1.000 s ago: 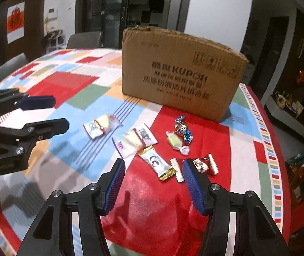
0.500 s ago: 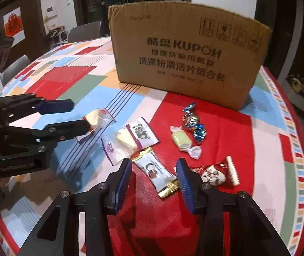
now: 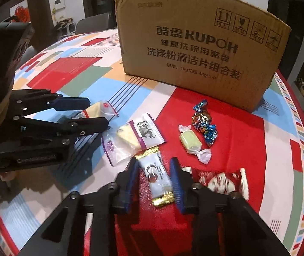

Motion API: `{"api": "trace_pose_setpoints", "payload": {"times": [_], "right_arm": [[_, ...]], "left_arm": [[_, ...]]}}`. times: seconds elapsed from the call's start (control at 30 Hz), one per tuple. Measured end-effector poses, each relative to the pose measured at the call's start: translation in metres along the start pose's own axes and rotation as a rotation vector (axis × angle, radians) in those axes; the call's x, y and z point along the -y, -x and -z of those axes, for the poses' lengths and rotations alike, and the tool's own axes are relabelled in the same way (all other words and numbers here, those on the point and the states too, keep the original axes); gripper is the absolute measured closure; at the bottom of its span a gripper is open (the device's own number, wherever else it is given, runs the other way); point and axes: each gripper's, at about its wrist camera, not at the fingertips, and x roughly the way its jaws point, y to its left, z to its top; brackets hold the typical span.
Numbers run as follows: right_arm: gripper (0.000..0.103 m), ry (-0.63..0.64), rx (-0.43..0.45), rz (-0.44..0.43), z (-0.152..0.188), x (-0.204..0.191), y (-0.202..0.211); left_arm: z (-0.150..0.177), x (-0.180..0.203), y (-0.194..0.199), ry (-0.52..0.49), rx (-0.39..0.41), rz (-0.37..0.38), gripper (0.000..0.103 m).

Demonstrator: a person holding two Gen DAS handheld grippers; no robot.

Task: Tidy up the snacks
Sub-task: 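Move both tools back toward the remaining snacks on the tablecloth, then grasp the white cheese-cake packet with the left tool while the right grasps the gold-striped bar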

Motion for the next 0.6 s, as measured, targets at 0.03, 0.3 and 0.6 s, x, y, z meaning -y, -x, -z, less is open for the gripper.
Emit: {"api": "trace_pose_setpoints", "payload": {"times": [0.03, 0.3, 0.6], "right_arm": [[0.081, -0.002, 0.000, 0.002, 0.000, 0.000, 0.000], [0.083, -0.063, 0.028, 0.027, 0.003, 0.003, 0.010], [0.083, -0.108, 0.118, 0.047, -0.007, 0.006, 0.050]], "left_arm": [[0.000, 0.000, 0.000, 0.003, -0.001, 0.005, 0.065], [0.000, 0.002, 0.014, 0.019, 0.010, 0.008, 0.068], [-0.009, 0.010, 0.056, 0.025, 0.070, 0.011, 0.068]]}}
